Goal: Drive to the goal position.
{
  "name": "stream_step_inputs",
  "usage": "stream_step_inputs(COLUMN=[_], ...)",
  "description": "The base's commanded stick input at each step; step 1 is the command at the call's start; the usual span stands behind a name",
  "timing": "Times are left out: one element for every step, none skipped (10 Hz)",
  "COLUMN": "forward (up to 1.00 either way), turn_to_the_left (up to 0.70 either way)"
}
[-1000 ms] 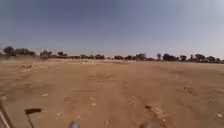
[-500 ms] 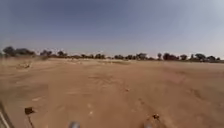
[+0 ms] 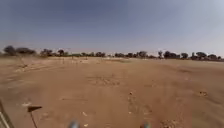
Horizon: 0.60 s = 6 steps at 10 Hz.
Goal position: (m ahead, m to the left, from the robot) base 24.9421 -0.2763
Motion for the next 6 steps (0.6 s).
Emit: stream_step_inputs(forward=[0.50, 0.50, 0.50, 0.50, 0.50, 0.50], turn_to_the_left=[0.00, 0.00, 0.00, 0.00, 0.00, 0.00])
